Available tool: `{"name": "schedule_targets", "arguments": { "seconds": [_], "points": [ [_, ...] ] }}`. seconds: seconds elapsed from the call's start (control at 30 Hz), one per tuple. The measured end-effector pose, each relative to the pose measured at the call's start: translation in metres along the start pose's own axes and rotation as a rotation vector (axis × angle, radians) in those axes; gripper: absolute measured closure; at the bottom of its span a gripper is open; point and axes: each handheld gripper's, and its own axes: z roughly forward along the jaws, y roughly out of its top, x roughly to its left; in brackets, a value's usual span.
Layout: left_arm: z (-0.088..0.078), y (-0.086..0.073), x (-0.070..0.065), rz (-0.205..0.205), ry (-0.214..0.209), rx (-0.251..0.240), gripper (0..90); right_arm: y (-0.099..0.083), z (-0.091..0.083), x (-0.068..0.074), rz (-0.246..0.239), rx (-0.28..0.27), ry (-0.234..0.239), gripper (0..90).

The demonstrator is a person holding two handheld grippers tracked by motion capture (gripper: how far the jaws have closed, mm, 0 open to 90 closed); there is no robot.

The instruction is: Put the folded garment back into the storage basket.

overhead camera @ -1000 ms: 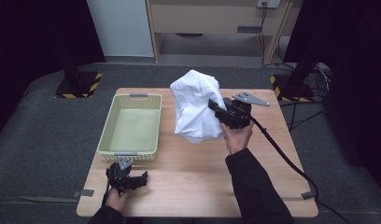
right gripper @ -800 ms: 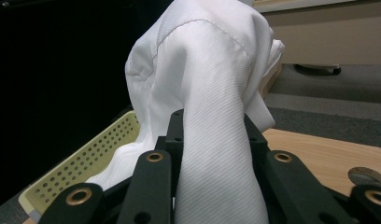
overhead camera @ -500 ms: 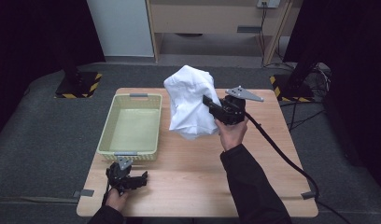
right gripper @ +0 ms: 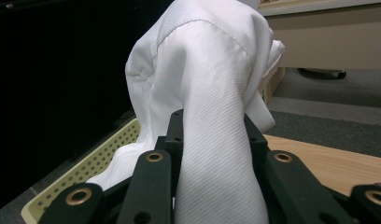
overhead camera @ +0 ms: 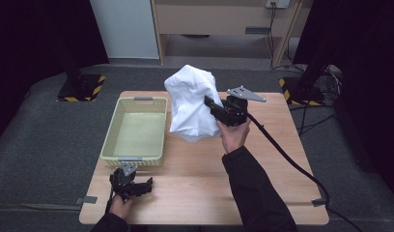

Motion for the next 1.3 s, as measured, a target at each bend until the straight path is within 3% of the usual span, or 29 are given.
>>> {"name": "schedule_targets", "arguments": {
  "seconds": [0.8, 1.3],
  "points": [
    [0.000, 0.000, 0.000, 0.001, 0.000, 0.000, 0.0, 0.012, 0.016, 0.025, -0.013, -0.017, 0.018, 71.8],
    [0.000, 0.000, 0.000, 0.000, -0.001, 0.000, 0.0, 0.012, 0.025, 0.032, -0.029, -0.010, 0.016, 71.9]
  ]
}}
